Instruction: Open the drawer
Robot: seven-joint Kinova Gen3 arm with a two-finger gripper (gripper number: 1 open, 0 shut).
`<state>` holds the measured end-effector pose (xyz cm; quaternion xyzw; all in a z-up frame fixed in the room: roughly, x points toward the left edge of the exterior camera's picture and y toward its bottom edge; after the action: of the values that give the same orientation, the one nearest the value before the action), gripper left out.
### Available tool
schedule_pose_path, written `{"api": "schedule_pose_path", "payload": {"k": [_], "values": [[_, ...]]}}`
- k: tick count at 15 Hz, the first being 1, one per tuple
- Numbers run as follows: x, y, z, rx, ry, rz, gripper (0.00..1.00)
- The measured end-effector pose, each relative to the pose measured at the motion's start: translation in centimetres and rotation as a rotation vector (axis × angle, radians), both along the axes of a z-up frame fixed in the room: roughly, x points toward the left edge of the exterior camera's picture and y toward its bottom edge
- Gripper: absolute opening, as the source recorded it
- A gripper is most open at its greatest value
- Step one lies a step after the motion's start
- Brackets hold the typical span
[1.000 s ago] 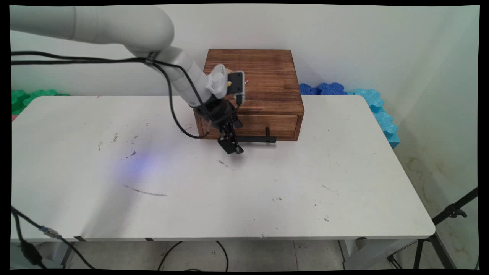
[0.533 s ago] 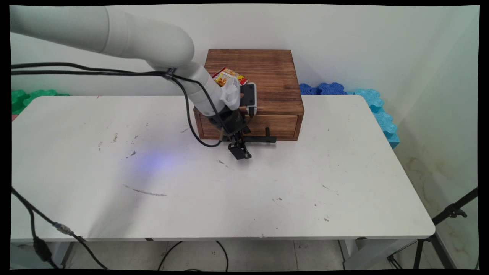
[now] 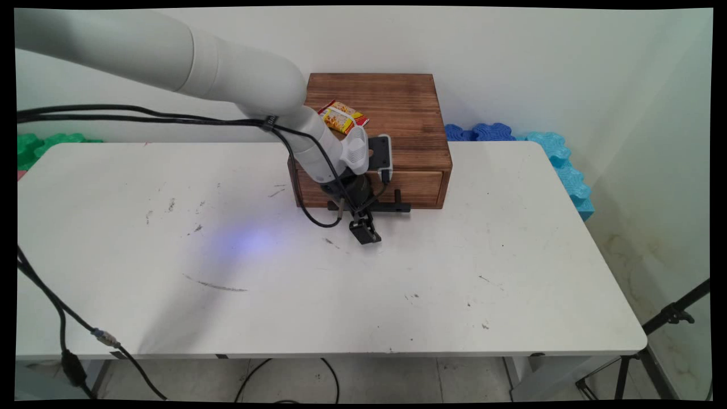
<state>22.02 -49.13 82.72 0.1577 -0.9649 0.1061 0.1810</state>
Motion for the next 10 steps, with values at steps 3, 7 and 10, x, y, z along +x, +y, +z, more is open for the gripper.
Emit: {"api": "schedule_pose_path", "payload": {"k": [3,7,10], "values": [[-0.4,0.3,-0.3,0.014,0.000,0.003,1.00],[-0.8,1.4,-0.3,0.036,0.003,0.000,1.00],[-1.0,2.6,0.0,0.054,0.008,-0.003,1.00]]}}
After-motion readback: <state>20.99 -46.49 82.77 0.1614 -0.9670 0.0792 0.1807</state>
